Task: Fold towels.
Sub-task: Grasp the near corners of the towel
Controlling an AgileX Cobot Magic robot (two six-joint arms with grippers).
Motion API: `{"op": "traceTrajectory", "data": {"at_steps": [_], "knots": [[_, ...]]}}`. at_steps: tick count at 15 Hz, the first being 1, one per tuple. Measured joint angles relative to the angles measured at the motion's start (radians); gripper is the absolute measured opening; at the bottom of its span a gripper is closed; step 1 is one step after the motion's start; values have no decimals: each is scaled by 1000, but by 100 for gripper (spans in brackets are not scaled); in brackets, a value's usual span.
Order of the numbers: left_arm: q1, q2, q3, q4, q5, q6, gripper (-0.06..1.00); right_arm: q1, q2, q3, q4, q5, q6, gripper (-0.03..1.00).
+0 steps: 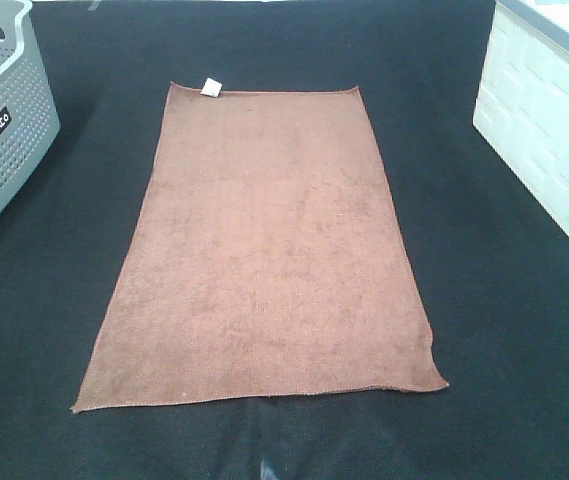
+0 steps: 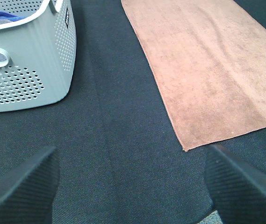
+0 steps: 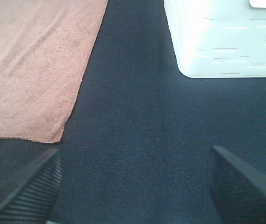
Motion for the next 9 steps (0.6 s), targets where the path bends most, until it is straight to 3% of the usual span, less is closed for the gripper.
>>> {"op": "traceTrajectory", "data": {"at_steps": [9], "knots": [[0, 0, 0, 0, 0, 0, 80, 0, 0, 0, 0, 0, 0, 79]]}}
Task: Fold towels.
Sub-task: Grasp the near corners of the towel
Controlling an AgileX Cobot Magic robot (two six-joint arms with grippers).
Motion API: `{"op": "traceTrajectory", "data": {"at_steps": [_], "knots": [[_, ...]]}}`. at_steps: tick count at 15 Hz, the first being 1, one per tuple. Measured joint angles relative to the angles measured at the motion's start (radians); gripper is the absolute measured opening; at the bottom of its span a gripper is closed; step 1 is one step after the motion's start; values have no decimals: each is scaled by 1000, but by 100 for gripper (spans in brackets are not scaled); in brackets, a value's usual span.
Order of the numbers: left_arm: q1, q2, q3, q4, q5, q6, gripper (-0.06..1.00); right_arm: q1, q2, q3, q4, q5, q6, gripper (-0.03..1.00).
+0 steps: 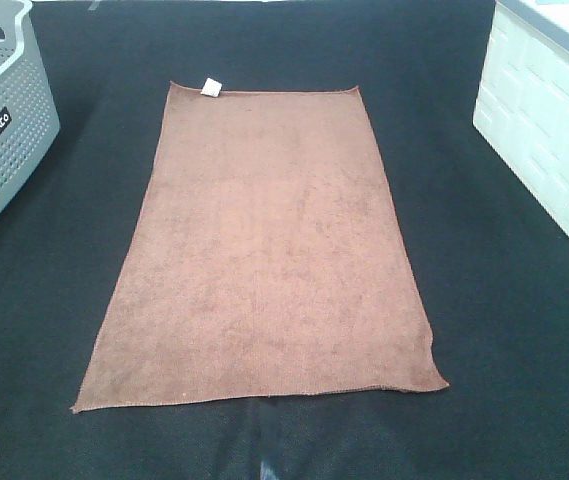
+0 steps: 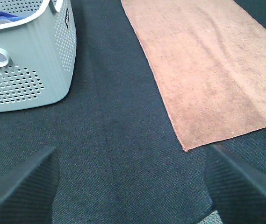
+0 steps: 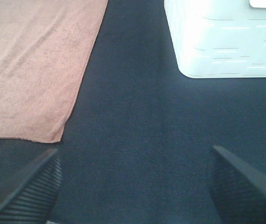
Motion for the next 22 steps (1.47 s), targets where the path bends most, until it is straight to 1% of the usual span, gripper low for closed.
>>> {"op": "traceTrajectory", "data": {"at_steps": [22], "knots": [[0, 0, 0, 0, 0, 0, 80, 0, 0, 0, 0, 0, 0, 79]]}}
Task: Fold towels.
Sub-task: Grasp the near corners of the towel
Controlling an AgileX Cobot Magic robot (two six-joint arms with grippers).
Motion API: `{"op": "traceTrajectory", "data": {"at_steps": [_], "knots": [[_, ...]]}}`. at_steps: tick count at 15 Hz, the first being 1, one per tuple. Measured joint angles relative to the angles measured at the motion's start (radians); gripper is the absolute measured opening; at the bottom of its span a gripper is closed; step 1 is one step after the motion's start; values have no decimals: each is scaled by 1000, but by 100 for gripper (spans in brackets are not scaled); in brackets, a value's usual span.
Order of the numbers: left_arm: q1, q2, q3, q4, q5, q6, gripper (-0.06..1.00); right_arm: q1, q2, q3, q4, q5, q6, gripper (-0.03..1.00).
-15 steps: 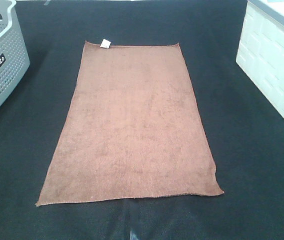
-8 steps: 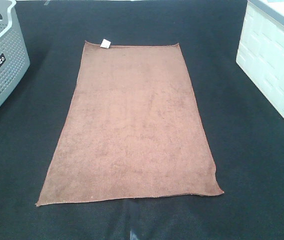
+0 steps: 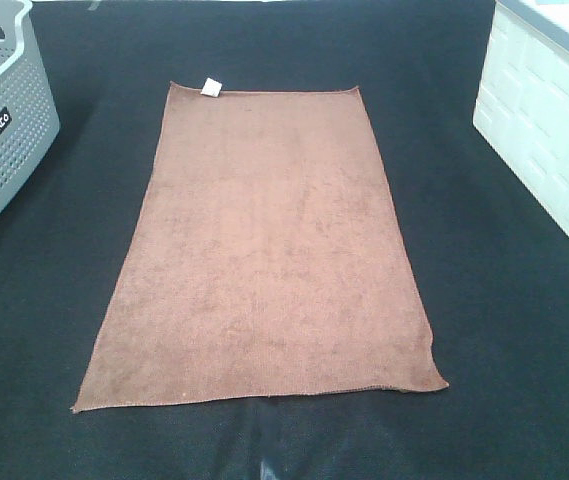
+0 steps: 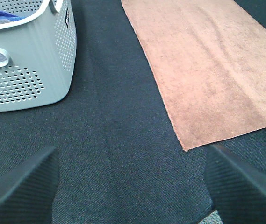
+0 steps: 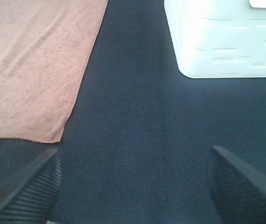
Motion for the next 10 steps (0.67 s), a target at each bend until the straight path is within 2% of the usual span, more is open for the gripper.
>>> {"op": "traceTrajectory", "data": {"at_steps": [8, 9, 10], "knots": [[0, -1, -8, 0, -18, -3, 80, 0, 0, 0, 0, 0, 0, 79], [0, 0, -15, -7, -75, -3, 80, 0, 1, -2, 0, -4, 0, 79], [0, 29, -16, -31, -186, -16, 80, 0, 36, -21, 0, -30, 0, 78]]}}
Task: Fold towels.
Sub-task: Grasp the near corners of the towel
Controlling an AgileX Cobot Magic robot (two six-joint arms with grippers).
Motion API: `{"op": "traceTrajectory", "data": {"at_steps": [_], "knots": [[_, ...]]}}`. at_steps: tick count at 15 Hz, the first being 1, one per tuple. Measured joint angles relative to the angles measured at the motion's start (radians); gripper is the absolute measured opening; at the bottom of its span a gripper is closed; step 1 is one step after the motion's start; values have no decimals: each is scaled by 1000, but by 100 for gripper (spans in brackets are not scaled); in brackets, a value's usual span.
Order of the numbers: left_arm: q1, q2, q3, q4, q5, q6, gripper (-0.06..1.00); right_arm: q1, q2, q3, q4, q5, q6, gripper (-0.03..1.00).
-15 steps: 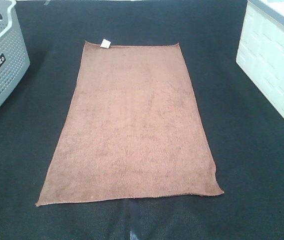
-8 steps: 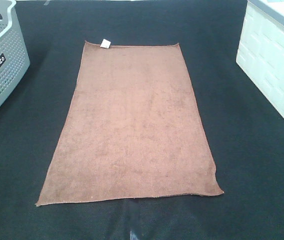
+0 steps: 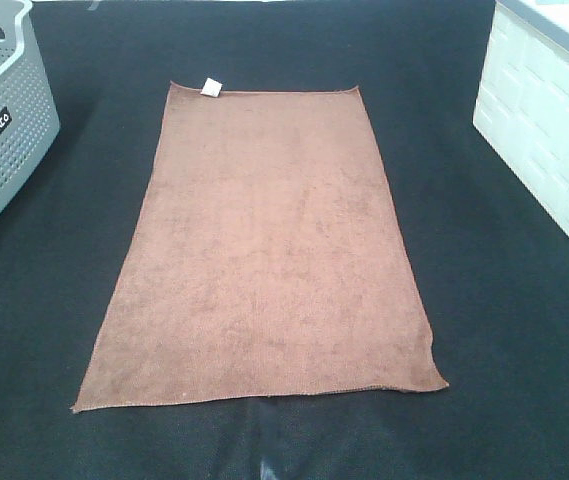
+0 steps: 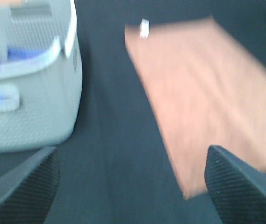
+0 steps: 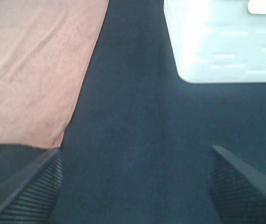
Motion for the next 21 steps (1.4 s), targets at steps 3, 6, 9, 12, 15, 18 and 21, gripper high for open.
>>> {"op": "traceTrajectory", "data": {"at_steps": [3, 6, 9, 12, 15, 18, 21], "knots": [[0, 148, 77, -84, -211, -37, 80, 0, 166, -51, 7, -39, 0, 76], [0, 388, 96, -297, -322, -40, 80, 0, 415, -103, 70, -62, 0, 76], [0, 702, 96, -505, -341, 54, 80, 0, 708, -119, 188, -72, -2, 76], [0, 890, 96, -619, -330, 176, 80, 0, 861, -119, 234, -86, -12, 76], [1, 1160, 96, -804, -322, 411, 80, 0, 1136, -119, 369, -173, -135, 76], [1, 1367, 95, -1010, -324, 647, 80, 0, 1292, -119, 527, -249, -293, 76], [1, 1526, 95, -1180, -326, 874, 80, 0, 1431, -120, 710, -316, -459, 76]]}}
